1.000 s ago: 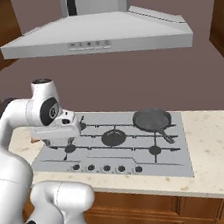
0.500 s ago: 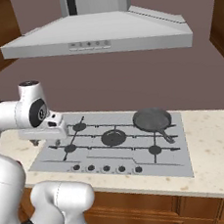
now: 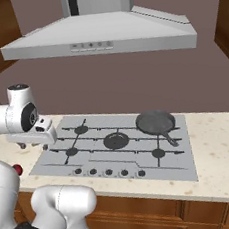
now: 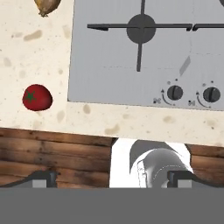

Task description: Place the pan on the rear right burner on the stove. Then place the tomato and the onion in the pan and turn on the rear right burner.

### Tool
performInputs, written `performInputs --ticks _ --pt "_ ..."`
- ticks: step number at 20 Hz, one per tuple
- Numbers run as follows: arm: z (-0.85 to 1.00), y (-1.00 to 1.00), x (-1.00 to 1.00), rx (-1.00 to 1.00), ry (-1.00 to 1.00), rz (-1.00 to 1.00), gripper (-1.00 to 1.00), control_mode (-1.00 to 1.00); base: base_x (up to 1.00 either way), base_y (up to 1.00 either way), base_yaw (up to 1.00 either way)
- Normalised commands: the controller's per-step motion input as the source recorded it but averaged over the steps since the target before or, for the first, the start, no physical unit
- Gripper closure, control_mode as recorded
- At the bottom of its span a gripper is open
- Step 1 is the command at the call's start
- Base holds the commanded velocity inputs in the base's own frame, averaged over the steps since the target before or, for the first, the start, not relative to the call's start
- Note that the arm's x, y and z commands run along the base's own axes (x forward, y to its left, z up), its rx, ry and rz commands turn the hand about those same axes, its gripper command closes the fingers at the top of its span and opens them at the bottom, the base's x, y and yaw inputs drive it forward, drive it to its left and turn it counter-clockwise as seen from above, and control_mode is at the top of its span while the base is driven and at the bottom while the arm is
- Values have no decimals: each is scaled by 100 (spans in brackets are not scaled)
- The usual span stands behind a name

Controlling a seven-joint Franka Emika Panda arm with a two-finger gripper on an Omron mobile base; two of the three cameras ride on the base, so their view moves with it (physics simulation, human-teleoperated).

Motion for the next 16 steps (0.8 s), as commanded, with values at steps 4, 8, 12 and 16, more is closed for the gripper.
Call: performInputs --ticks 4,8,12,16 --pt "0 46 0 8 -3 0 -100 -100 0 0 0" --pt "0 48 -2 7 -5 0 -100 -100 0 0 0" --pt "0 50 -1 4 -8 0 -100 -100 0 0 0" --pt "0 50 0 1 -7 0 -100 -100 0 0 0"
